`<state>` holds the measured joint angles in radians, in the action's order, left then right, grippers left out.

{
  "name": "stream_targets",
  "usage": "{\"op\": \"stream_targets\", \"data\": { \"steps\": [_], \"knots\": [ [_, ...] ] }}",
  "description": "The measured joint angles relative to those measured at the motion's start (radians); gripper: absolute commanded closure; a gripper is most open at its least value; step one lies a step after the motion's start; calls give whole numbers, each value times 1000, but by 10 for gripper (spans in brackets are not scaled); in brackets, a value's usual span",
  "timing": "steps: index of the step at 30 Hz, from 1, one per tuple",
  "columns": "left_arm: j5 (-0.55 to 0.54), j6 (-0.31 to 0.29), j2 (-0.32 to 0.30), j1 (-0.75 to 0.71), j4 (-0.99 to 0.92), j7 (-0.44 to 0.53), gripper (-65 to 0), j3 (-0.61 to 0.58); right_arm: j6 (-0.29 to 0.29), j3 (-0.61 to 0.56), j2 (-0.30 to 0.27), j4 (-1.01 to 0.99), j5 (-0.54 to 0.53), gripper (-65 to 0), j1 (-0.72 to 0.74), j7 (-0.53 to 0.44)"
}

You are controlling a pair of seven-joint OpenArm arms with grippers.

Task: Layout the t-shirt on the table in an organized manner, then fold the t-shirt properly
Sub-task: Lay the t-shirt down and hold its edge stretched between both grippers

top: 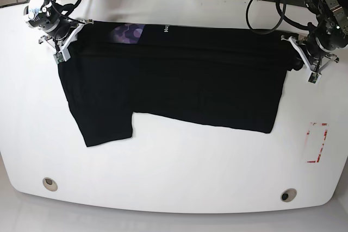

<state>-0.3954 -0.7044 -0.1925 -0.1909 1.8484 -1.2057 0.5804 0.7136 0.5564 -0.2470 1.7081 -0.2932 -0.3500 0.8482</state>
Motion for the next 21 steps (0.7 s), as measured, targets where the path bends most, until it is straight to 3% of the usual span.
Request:
{"op": "stream_targets", "data": {
  "steps": [4,9,13,15,19,21],
  "knots": [
    [1,0,-2,-1,0,-1,0,-12,0,-1,4,64,2,-120,-26,64],
    [14,4,-6,0,0,-1,-12,-69,-11,7,26,158,28,-380,-28,120],
    [14,4,-5,0,0,-1,-149,-86,-16,15,55,238,25,-550,-28,151],
    [17,5,-7,0,0,-2,-236,-87,-14,16,64,274,24,-604,-28,175],
    [22,6,-12,0,1,-5,-399,-86,-14,16,67,299,24,-617,-30,206],
    [21,7,-14,0,1,-5,-439,-86,-14,17,65,300,25,-612,-30,209]
  ]
}}
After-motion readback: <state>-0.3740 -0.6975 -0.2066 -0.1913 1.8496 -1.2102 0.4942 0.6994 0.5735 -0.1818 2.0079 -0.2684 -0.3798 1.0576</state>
